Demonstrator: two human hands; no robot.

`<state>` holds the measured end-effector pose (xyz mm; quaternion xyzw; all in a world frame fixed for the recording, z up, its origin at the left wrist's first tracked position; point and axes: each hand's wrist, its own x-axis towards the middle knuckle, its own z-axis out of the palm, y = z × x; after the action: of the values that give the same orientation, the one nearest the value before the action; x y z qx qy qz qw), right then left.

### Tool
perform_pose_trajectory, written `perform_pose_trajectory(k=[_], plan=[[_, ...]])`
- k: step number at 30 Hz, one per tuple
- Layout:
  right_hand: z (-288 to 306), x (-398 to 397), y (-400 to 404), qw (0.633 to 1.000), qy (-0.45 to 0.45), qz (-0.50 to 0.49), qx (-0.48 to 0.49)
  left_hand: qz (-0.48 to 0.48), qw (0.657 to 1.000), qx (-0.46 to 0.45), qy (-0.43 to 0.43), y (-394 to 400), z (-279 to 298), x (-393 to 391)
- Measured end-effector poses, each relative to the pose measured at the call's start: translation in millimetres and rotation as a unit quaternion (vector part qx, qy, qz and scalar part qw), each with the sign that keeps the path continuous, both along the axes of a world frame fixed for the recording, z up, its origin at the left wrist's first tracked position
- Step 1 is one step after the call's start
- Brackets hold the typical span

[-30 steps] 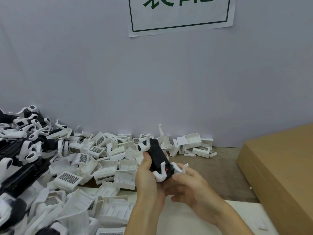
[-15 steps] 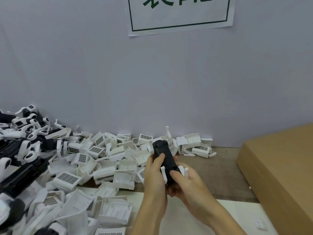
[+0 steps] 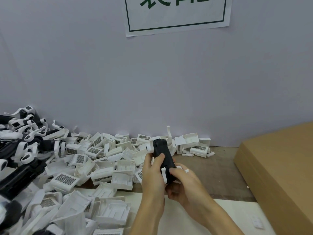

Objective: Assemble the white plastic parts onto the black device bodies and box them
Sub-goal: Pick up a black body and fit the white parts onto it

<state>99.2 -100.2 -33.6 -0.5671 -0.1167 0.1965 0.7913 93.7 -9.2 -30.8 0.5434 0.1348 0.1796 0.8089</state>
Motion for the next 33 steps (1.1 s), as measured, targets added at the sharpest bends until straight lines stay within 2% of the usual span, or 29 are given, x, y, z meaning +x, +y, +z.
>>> perform_pose_trajectory(k=[5,11,14,18,24,33], plan=[[-1.6,1.0,-0.6,1.000,-0.019,0.004,0.006,-0.005,1.000,-0.005,0.000,0.6,-0.9,-1.0],[-1.9,0.6,-0.8,0.999,-0.019,0.033,-0.014,-0.014,0.998,-0.064,0.007,4.0,1.2,-2.2],[-1.8,0.2,-0.5,0.999,-0.024,0.018,-0.042,-0.010,0.999,-0.038,0.002,3.6,-1.1,-1.0],[-2.3,2.9,-1.5,0.991,-0.038,-0.024,-0.128,-0.012,1.000,-0.003,0.010,2.4,-3.3,0.7],[-0.4,1.1,-1.5,0.997,-0.017,-0.012,-0.071,-0.005,1.000,0.014,0.005,2.3,-6.4,4.0],[3.1,-3.3,-3.5,0.996,-0.032,0.026,-0.073,0.003,0.999,-0.047,0.026,6.1,-3.8,3.2]])
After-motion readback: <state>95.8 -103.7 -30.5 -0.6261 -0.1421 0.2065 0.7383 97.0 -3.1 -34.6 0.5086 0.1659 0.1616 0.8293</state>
